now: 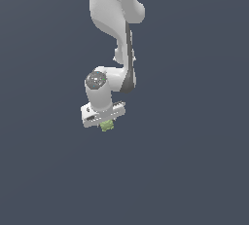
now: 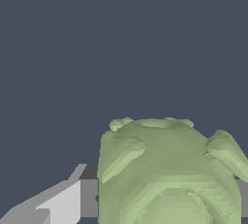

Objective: Pick up the object and move it to a goal position.

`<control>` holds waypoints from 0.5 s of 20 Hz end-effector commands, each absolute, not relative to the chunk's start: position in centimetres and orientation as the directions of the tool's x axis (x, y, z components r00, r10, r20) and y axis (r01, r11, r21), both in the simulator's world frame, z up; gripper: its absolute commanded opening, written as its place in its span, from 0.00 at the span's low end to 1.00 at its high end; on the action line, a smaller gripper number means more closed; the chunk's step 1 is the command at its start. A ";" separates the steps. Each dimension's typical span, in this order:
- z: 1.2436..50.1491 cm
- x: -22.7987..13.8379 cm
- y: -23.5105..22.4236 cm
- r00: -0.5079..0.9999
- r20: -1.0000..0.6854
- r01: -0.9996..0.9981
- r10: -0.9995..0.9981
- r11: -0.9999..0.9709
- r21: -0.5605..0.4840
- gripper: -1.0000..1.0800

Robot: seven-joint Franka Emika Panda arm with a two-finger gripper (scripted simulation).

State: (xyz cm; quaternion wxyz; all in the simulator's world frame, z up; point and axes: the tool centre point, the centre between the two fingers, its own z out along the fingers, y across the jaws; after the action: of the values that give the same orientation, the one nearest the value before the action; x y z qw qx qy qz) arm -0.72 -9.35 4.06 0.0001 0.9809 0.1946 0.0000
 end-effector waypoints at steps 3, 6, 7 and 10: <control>4.0 -0.7 -9.3 0.924 0.000 0.382 0.382 -0.924 0.000 0.00; 4.0 -0.7 -9.3 0.924 0.000 0.382 0.382 -0.924 0.000 0.00; 4.0 -0.7 -9.3 0.924 0.000 0.382 0.382 -0.924 0.000 0.00; 4.1 -0.7 -9.4 0.924 0.000 0.382 0.382 -0.924 0.001 0.00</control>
State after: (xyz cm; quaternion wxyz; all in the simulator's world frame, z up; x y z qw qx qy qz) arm -0.70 -9.38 4.07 0.0003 0.9809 0.1944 0.0003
